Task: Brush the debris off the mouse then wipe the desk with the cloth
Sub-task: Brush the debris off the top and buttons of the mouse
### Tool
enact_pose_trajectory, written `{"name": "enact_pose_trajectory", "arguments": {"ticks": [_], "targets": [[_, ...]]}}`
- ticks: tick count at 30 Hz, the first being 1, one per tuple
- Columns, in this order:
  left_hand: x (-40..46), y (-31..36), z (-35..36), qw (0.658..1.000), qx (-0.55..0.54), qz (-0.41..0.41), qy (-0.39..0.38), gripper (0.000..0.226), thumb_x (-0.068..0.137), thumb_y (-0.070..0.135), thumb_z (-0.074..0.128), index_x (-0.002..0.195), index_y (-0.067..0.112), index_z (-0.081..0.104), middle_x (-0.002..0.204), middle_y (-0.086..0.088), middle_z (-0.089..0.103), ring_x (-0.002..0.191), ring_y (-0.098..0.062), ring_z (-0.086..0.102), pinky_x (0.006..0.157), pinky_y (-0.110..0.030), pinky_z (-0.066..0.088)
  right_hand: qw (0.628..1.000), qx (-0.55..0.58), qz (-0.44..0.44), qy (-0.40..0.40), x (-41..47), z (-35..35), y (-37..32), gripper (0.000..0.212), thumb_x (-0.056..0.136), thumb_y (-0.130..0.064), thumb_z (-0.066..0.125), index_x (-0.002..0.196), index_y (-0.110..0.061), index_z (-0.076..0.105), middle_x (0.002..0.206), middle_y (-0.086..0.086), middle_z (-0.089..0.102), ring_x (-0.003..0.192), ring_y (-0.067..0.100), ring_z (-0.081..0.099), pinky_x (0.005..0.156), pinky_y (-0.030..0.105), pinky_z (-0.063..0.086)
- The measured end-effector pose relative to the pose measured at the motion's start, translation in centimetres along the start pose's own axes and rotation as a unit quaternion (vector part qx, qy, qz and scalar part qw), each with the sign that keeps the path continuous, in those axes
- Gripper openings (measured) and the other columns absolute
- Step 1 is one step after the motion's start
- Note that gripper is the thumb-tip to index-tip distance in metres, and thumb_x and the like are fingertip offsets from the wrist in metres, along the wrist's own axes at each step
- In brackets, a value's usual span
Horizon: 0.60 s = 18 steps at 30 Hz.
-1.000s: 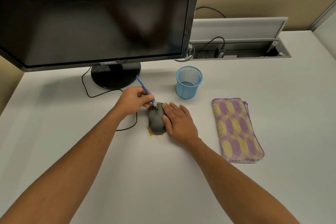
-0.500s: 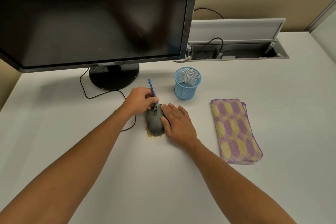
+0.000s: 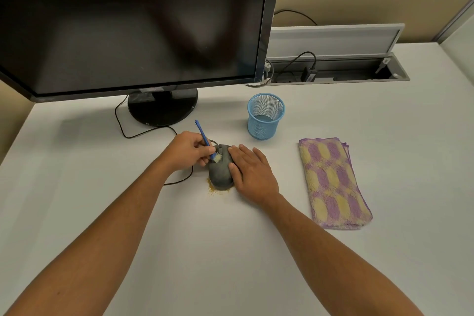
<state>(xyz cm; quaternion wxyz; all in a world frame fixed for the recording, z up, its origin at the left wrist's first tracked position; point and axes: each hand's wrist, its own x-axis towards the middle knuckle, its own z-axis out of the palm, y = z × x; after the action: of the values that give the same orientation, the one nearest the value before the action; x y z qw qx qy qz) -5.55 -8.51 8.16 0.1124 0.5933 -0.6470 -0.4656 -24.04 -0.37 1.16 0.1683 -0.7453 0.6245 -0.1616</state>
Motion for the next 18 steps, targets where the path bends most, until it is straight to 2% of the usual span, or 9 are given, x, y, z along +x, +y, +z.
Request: {"name": "enact_pose_trajectory", "arguments": {"ticks": [10,12,14,16,18], "targets": [[-1.6,0.8,0.9,0.989,-0.012,0.015,-0.148,0.009,0.090,0.014,0.067,0.093,0.007,0.071,0.080,-0.006,0.075,0.069,-0.019,0.070,0.072,-0.028,0.059,1.000,-0.005,-0.002,0.019,-0.1,0.2,0.0,0.060,0.098,-0.045,0.016,0.147,-0.017,0.039,0.149,0.001,0.044,0.143,0.015,0.030,0.118,0.036,0.013],[-1.5,1.1,0.8,0.992,-0.037,0.023,-0.117,0.009,0.091,0.013,0.066,0.094,0.006,0.070,0.079,-0.006,0.074,0.069,-0.019,0.069,0.071,-0.028,0.058,1.000,-0.003,-0.003,0.021,-0.1,0.1,0.0,0.061,0.098,-0.045,0.016,0.146,-0.017,0.040,0.149,0.001,0.045,0.143,0.016,0.031,0.118,0.036,0.013],[-1.2,1.2,0.5,0.998,-0.045,0.026,-0.039,0.009,0.091,0.016,0.066,0.096,0.010,0.069,0.080,-0.005,0.074,0.071,-0.020,0.069,0.073,-0.029,0.059,1.000,-0.002,-0.003,0.018,-0.1,0.1,-0.1,0.061,0.098,-0.046,0.015,0.146,-0.018,0.040,0.149,0.000,0.044,0.143,0.015,0.030,0.118,0.036,0.012],[-0.7,1.4,0.4,0.998,-0.029,0.029,0.043,0.011,0.090,0.020,0.067,0.097,0.012,0.069,0.080,-0.004,0.073,0.072,-0.017,0.070,0.068,-0.023,0.056,1.000,-0.003,-0.003,0.019,0.0,0.1,0.0,0.061,0.098,-0.046,0.016,0.146,-0.018,0.040,0.149,0.000,0.045,0.142,0.015,0.031,0.118,0.035,0.012],[-0.4,1.5,0.5,0.995,0.006,0.043,0.089,0.012,0.090,0.023,0.067,0.097,0.013,0.068,0.080,-0.004,0.071,0.072,-0.015,0.069,0.063,-0.018,0.050,1.000,-0.002,-0.001,0.026,0.0,0.3,0.0,0.060,0.098,-0.045,0.018,0.145,-0.018,0.042,0.148,0.000,0.046,0.142,0.015,0.032,0.118,0.036,0.014]]}}
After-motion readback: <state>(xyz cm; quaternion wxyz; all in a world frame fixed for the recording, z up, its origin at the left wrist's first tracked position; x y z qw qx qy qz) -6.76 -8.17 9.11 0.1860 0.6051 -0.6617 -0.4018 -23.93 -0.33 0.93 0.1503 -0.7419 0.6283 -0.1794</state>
